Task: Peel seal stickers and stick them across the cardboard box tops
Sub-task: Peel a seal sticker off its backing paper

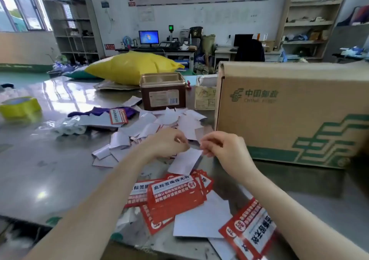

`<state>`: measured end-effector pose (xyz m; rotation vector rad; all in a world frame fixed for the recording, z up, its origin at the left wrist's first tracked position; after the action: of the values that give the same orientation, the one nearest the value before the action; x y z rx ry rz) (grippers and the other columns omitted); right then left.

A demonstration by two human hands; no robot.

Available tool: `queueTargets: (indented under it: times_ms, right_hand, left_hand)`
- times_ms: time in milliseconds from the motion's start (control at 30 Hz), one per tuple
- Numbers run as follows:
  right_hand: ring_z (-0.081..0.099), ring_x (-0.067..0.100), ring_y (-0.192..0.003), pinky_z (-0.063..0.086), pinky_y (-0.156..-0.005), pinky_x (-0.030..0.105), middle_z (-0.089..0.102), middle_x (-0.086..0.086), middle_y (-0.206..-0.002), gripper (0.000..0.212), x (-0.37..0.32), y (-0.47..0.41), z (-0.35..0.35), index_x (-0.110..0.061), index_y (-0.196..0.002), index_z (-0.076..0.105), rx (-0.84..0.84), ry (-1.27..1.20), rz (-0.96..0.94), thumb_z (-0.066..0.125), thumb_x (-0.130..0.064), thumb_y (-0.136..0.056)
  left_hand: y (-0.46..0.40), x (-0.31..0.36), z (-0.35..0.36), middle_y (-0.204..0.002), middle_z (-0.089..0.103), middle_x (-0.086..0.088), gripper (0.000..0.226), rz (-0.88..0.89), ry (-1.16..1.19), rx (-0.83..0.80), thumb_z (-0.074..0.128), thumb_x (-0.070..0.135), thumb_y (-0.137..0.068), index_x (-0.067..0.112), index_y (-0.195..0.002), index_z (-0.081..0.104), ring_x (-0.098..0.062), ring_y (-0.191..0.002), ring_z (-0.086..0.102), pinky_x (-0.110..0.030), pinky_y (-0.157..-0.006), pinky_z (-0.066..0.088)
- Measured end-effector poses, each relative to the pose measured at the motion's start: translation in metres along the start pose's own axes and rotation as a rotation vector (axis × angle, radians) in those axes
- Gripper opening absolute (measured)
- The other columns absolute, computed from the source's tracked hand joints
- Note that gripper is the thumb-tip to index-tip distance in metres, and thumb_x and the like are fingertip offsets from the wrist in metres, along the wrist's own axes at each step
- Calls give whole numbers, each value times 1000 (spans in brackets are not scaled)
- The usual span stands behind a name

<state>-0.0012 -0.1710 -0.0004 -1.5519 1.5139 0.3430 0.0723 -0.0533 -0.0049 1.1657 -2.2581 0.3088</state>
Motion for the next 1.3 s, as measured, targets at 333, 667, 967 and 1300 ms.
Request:
queueTargets:
  times_ms: [333, 667, 967, 1300]
  right_hand:
    - [53, 21, -46, 50, -52, 38, 56, 5, -51, 47, -2, 9, -20, -9, -62, 57, 207, 369, -150, 43, -42, -92]
    - [62, 8, -61, 53, -56, 20, 63, -5, -77, 21, 28, 7, -7, -18, -109, 58, 71, 107, 68, 41, -20, -97]
    - [50, 0, -102, 42, -81, 13, 56, -14, -119, 35, -1, 24, 42, -31, -119, 56, -452, 228, -26, 52, -44, -88]
    - [39, 1, -119, 32, -100, 22, 45, -21, -130, 66, -15, 48, 64, -42, -131, 43, -717, 319, -131, 69, -54, -71]
  left_hand:
    - [-13, -3, 45, -101, 46, 5, 55, -45, -209, -179, 66, 50, -77, 29, -123, 43, -16, -92, 51, -33, -81, 46]
    - [-19, -35, 13, -105, 66, -14, 17, -63, 641, 153, 63, 4, -84, 19, -92, 64, -29, -100, 60, -41, -85, 47]
    - [10, -42, -58, -102, 68, -7, 18, 93, 43, 911, 56, 10, -89, 13, -101, 69, -23, -98, 60, -37, -86, 47]
    - [-22, -47, -12, -94, 65, -7, 40, -25, -197, 376, 34, 46, -95, 25, -72, 59, -25, -95, 56, -35, -77, 41]
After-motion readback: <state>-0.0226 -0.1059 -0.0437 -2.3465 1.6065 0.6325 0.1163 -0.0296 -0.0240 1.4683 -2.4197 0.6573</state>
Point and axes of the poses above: each hand's wrist, its own y-axis away from the middle knuckle, its own z-axis out of the palm, x = y × z, the point moved 9 cm from there along -y, towards the middle knuckle
